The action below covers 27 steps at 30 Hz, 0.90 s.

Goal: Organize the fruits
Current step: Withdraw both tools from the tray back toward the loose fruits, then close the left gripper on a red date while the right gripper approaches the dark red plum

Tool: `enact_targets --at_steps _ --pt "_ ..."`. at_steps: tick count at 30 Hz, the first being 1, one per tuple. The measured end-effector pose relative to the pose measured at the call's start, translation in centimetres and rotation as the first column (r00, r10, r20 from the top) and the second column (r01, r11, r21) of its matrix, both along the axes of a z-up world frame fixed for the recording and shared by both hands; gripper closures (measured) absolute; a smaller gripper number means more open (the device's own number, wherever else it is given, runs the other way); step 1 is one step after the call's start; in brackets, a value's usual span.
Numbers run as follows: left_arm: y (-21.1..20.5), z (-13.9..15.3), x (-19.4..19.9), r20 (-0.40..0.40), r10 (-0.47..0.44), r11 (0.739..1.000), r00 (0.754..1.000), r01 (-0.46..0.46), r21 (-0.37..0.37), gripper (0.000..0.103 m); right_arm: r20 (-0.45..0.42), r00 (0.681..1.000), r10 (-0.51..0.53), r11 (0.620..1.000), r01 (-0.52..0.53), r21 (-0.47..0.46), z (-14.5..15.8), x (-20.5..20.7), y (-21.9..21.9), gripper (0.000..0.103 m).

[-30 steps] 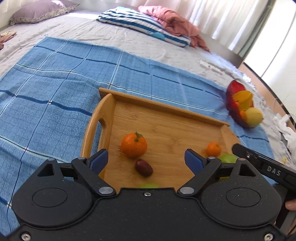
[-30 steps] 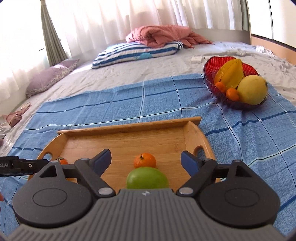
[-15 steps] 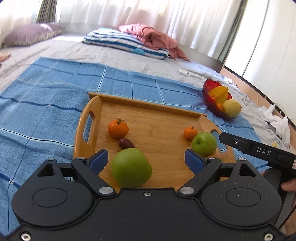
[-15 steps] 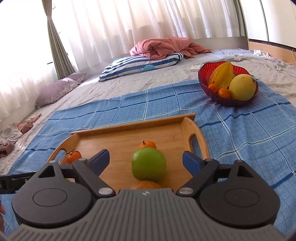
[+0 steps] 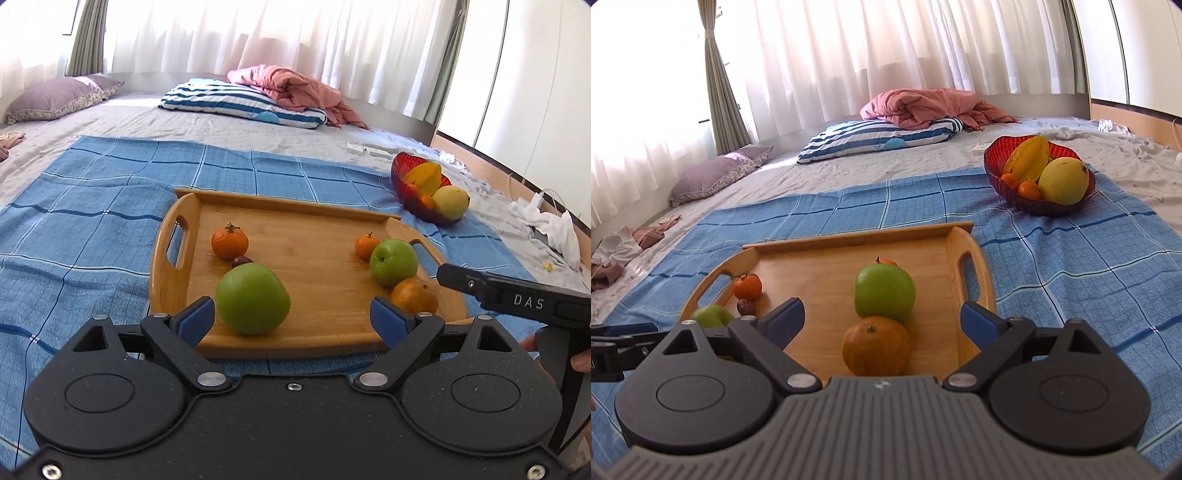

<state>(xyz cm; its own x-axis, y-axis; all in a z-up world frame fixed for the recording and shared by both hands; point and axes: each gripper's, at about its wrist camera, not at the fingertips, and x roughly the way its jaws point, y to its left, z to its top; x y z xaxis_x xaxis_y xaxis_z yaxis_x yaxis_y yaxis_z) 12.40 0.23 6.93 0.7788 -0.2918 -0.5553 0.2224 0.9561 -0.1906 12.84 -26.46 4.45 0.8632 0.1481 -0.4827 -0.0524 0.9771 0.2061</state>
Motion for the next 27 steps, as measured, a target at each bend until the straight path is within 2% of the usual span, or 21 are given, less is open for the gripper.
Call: enact_targets --at_steps 10,17,27 --pt "-0.3 -1.3 -2.6 0.022 -0.005 1.0 1.0 0.004 0.01 0.01 0.035 0.999 0.023 0.997 -0.02 -0.069 -0.9 -2.9 0.9 0.001" --pt "-0.8 -2.0 -4.6 0.067 -0.016 0.998 0.998 0.012 0.059 0.006 0.057 0.998 0.038 0.993 -0.032 -0.113 -1.9 -5.1 1.9 0.0" --pt "-1.2 -3.6 -5.1 0.031 -0.029 0.997 0.999 0.027 0.077 0.006 0.062 0.997 0.054 0.989 -0.045 -0.143 -3.0 -6.9 2.6 0.0"
